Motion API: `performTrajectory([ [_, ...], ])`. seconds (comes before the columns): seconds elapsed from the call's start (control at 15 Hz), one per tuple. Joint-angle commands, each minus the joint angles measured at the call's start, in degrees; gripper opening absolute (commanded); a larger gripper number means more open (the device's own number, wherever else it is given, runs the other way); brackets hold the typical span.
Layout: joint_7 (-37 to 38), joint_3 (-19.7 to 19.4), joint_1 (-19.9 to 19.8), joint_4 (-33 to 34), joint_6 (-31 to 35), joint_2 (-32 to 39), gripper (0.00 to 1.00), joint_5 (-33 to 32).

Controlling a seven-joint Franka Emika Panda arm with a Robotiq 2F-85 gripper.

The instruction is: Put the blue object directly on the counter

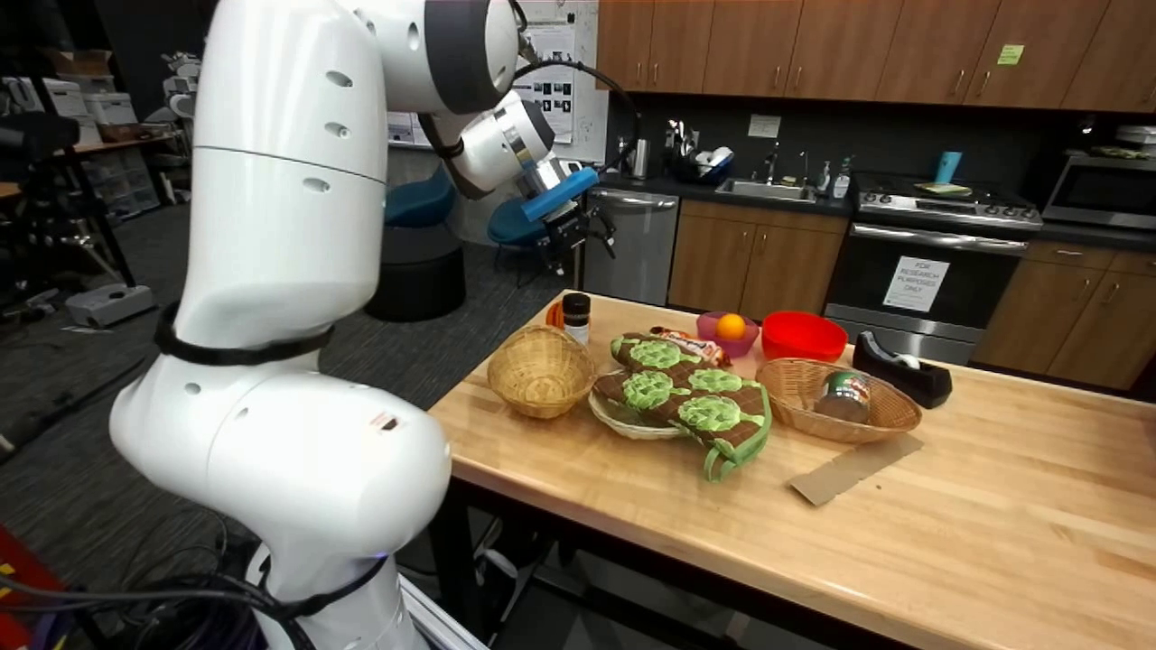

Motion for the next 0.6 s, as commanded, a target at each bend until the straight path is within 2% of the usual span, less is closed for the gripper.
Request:
performTrajectory([
  [0.0,2.73,0.2,-0.47,-14.4,2.31,-8.07,1.0,0.76],
  [0.13,4.37,0.18,-0.82,-21.03,3.67,-11.5,1.0,0.66],
  [0.2,2.84,0.23,-0.22,-12.97,1.06,-5.68,1.0,0.41],
  [0.33,3.95,0.35,-0.51,-17.77,2.2,-8.11,1.0,0.42],
  [0.53,4.12,0.42,-0.7,-19.5,2.61,-9.8,1.0,0.42],
])
